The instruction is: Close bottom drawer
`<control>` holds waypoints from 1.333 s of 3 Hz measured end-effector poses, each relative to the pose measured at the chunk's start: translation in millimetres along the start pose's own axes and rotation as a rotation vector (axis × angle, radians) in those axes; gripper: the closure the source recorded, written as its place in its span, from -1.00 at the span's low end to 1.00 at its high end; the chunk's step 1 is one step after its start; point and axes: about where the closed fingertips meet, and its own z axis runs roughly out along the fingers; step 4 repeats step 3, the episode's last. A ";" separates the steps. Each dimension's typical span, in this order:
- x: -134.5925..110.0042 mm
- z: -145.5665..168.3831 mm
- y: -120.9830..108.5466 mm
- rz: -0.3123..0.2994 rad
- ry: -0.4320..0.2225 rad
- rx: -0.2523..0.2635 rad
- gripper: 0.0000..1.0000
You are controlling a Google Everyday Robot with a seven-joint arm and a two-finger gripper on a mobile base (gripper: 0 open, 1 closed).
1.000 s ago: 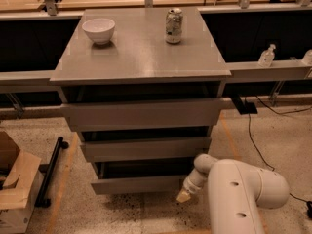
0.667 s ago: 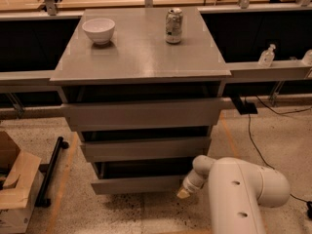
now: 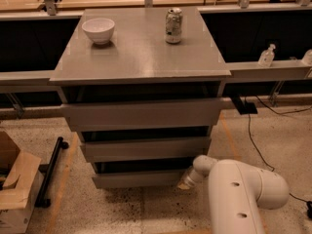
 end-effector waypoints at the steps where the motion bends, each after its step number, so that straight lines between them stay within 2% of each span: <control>1: -24.9 -14.8 -50.3 -0.043 -0.100 0.162 1.00; 2: -24.9 -14.8 -50.3 -0.043 -0.100 0.162 1.00; 3: -25.2 -12.4 -48.2 -0.043 -0.100 0.158 0.65; 4: -25.2 -12.4 -48.2 -0.043 -0.100 0.158 0.65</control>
Offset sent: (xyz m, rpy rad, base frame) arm 0.0557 -0.0022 0.0221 0.0311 -0.1912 -0.0269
